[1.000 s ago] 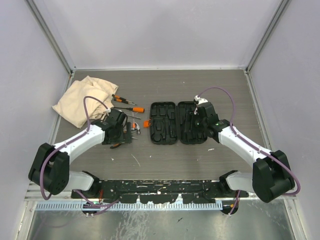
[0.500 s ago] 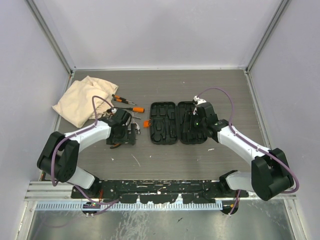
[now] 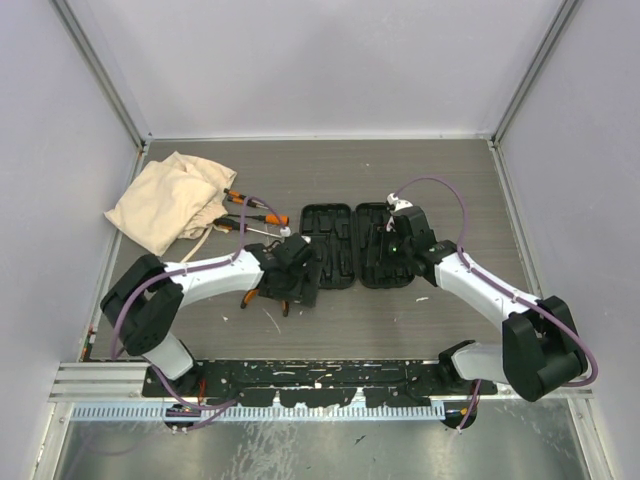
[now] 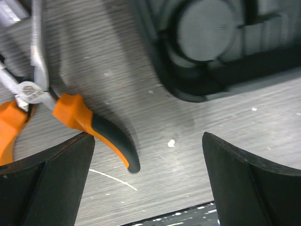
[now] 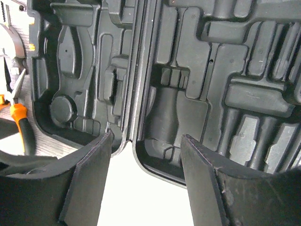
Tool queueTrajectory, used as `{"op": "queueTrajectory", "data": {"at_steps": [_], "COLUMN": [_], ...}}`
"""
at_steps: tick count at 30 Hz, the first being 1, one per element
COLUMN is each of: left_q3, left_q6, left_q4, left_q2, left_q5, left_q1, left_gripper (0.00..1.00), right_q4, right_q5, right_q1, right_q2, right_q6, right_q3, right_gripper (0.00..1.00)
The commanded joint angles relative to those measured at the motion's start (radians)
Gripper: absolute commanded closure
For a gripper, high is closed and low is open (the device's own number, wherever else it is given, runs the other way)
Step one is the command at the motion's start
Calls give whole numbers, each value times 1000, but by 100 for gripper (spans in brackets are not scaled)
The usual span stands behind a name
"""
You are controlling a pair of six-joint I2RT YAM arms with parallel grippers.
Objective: Sort the tools into containers
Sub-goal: Pick up the pliers at the center of the board.
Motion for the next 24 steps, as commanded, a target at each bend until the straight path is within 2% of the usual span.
{"op": "queueTrajectory", "data": {"at_steps": [1,5,13,24], "left_q3": [74,77,58,94], "left_q6": [-36,-1,38,41], "left_q4": [36,23,-103,-101], "left_q2": [-11,-77,-195,-85], "left_q5": [13,-19,-221,-270], "left_q1": [-37,-38,-8,83], "left_gripper": [2,2,1,1], "right_q4": [34,30,37,39], "right_q5": [1,6,-1,-2], "right_q1": [4,4,3,3], "right_q2": [-6,-11,2,0], "right_q6": [10,11,15,15], "right_q3": [1,-2,-4,-14], "right_gripper": [34,35,35,35]}}
